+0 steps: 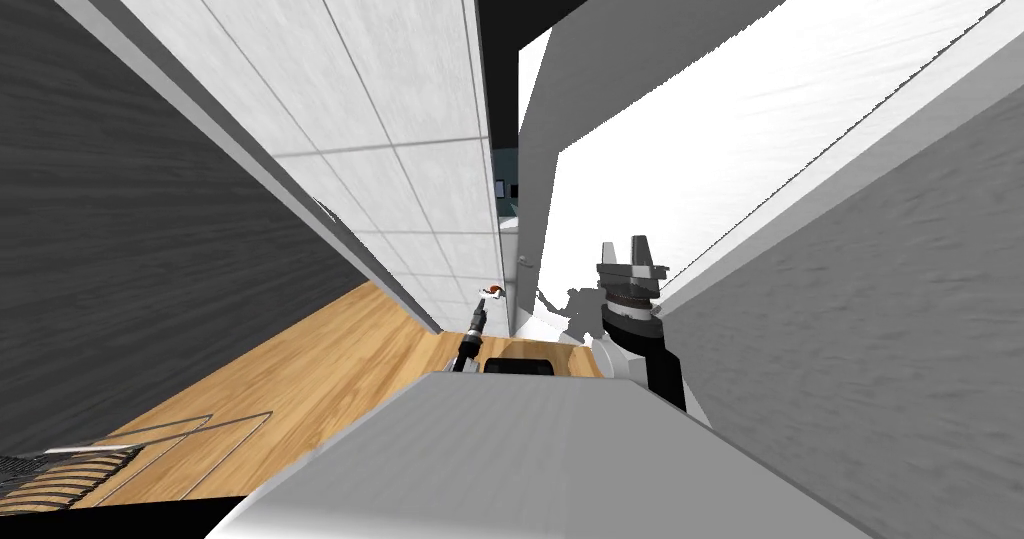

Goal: Push the door open

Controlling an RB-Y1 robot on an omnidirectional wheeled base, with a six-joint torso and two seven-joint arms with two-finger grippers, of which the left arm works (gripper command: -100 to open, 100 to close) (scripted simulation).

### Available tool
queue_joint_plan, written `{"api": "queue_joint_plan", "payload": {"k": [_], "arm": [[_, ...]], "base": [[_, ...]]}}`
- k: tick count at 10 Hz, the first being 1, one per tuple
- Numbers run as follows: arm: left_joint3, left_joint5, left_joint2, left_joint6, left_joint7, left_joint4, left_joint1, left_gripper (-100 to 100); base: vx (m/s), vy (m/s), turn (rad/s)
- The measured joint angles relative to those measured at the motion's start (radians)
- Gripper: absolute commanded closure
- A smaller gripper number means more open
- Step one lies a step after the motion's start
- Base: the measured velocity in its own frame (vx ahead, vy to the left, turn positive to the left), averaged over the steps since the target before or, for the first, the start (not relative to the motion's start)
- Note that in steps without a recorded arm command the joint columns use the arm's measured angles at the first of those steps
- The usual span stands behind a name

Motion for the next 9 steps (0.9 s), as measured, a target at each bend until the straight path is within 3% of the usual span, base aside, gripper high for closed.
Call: {"api": "queue_joint_plan", "payload": {"k": [3,4,9], "arm": [[0.007,0.004,-0.016,-0.002,-0.003,0.014,-0.012,-100],[0.008,0.004,-0.017,-0.002,-0.003,0.015,-0.013,100],[0.008,0.004,-0.016,-0.001,-0.003,0.012,-0.017,100]], "base": [[0.160,-0.012,-0.014],[-0.014,0.001,0.005],[-0.009,0.001,-0.005]]}}
